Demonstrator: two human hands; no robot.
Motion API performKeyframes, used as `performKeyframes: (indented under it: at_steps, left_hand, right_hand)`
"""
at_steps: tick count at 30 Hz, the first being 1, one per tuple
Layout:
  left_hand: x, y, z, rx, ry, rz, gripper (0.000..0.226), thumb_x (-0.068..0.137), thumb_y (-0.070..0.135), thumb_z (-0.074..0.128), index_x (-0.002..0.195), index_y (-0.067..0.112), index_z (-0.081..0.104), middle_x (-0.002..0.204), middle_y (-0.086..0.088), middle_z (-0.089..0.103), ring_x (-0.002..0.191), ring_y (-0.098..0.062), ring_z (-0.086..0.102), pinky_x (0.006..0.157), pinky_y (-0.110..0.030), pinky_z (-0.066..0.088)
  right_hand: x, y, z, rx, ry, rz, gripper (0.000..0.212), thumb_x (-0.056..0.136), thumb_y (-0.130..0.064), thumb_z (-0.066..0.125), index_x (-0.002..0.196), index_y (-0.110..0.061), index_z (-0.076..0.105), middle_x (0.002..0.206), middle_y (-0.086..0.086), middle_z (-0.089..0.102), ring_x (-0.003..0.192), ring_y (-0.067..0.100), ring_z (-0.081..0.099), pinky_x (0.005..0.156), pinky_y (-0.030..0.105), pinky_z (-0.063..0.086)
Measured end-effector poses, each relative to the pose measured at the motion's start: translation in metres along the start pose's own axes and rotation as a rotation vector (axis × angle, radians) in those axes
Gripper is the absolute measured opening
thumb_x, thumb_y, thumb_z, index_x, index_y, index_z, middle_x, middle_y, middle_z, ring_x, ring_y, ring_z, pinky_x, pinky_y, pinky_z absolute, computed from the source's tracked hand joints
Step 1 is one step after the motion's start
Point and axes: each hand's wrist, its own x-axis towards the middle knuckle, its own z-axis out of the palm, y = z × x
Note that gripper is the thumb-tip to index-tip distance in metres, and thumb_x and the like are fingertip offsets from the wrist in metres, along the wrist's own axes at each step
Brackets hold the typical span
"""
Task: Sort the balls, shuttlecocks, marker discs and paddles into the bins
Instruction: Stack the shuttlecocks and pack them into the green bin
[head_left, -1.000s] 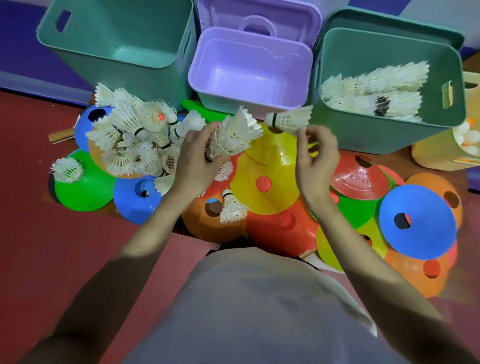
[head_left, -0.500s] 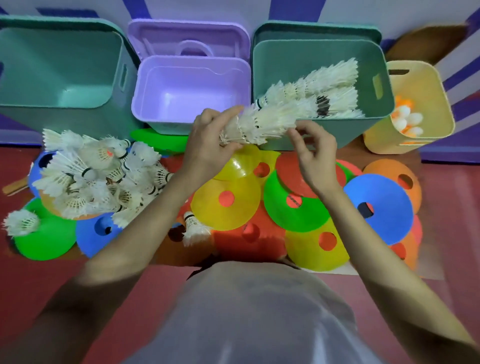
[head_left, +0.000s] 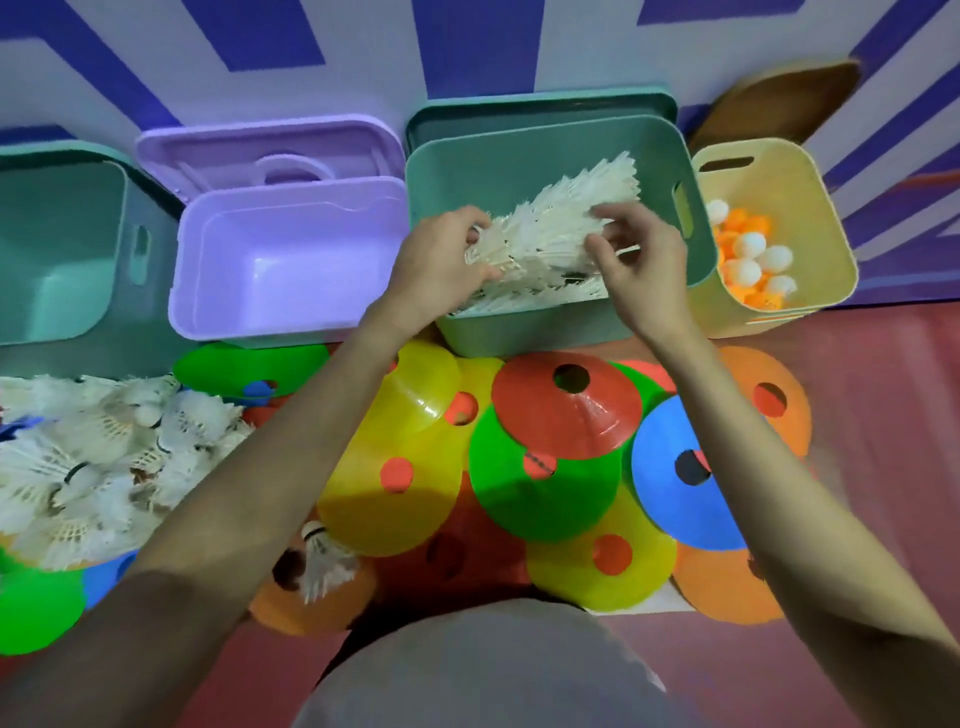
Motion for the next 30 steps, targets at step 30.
performKeyframes:
  at_steps: [30]
  left_hand:
    - [0.022,-0.015,0.008,0.327,-0.404,-0.068,0.034,0.084,0.004,0.066,0.117,0.005,0.062,0.095,-0.01,0.06,0.091,-0.026,0.057,0.072,-0.032,0.045]
  right_hand:
    - [0.038,0.025,0.038,-0.326,-0.514,0.127,0.027,0.089,-0.028,0.064,0.108,-0.009,0.067,0.099,0.013,0.065,0.089,0.024,0.058,0.077,0.028,0.042]
